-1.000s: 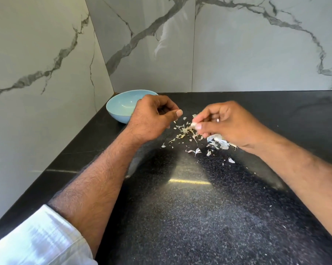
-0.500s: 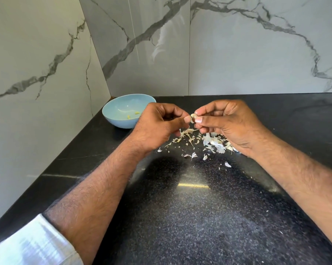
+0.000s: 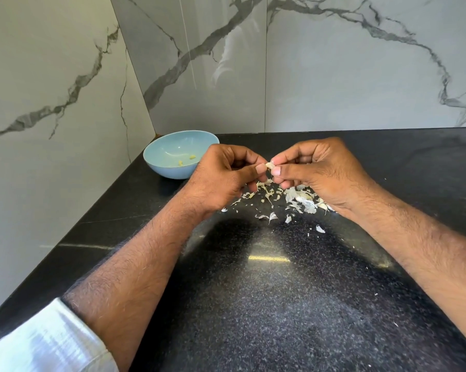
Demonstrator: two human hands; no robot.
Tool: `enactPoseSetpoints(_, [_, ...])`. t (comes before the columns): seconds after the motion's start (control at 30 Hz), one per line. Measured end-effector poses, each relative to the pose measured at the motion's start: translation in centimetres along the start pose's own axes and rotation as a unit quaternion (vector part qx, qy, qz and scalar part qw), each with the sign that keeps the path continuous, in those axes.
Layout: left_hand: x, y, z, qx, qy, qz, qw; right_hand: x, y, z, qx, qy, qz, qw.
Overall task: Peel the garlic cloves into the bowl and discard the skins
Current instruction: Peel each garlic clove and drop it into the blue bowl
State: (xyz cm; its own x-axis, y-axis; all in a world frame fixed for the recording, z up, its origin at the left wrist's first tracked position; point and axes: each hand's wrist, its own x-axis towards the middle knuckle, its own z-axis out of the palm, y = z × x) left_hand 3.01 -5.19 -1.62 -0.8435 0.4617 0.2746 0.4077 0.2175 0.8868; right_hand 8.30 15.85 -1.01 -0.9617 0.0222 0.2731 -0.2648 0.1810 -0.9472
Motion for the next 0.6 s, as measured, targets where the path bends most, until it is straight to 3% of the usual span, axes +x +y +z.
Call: enactPoseSetpoints(0.6, [-0.07,0.18,0.56,0.012,0.008,-0.03,0.999,0.26,0.57,-0.23,-0.065,-0.016,-0.043,0.997])
